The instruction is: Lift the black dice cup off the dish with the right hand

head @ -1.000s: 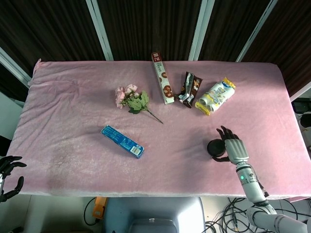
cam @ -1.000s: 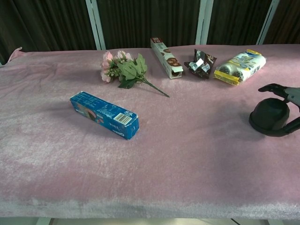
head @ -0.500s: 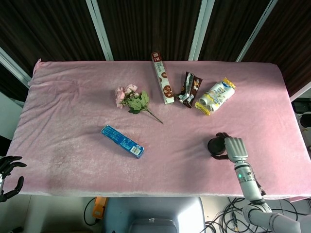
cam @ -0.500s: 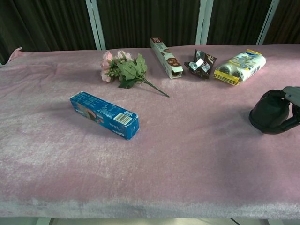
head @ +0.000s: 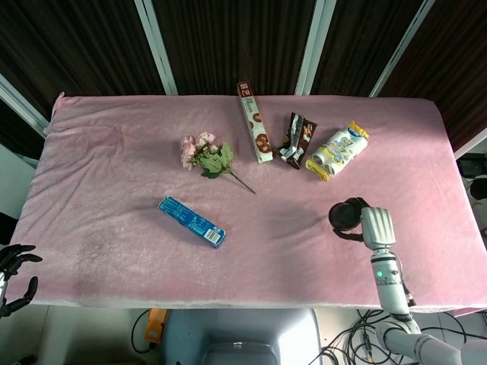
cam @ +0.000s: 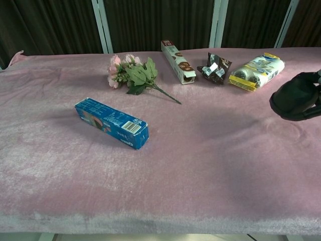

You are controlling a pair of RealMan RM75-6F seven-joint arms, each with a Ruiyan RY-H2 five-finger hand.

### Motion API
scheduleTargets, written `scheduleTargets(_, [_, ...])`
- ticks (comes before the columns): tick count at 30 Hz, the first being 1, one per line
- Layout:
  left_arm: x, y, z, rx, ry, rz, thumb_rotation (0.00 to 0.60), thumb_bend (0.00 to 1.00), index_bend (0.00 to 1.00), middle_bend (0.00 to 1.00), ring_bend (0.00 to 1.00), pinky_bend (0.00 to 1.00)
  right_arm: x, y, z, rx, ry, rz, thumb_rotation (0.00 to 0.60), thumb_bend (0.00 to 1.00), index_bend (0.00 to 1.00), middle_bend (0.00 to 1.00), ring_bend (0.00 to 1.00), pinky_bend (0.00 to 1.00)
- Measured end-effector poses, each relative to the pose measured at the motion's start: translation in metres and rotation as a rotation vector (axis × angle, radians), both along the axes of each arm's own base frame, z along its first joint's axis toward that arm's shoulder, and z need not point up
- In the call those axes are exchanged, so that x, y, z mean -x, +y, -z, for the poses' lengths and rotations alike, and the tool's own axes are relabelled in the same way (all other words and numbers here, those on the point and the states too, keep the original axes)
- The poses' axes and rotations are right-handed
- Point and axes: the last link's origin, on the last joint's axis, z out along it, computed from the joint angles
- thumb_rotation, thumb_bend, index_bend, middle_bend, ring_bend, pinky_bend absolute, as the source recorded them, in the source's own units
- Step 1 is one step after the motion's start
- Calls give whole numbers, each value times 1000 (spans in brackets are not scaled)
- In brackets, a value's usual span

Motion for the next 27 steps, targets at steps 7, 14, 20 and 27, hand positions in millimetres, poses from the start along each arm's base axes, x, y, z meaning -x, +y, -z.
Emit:
scheduleTargets(7, [0,0,1,5,2,2,600,469,389,241,159,466,-21,7,-27,169,-297,-233,600,224,734,656,780,902])
scheduleTargets(14, [-1,0,1,5,4,1,600,468,389,241,159,466,-13,11,-37,140,-271,-297,600,224,747,656,780,904])
scheduleTargets(20, [-1,0,1,2,4,-1,600,468,389,241,159,466,7,9,-27,47,63,-139,600,224,750,656,780,905])
scheduleTargets(27, [-1,0,1,4,6,0,600,469,389,241,160,466,12,12,-21,-8,359,39,600,224,747,656,780,904])
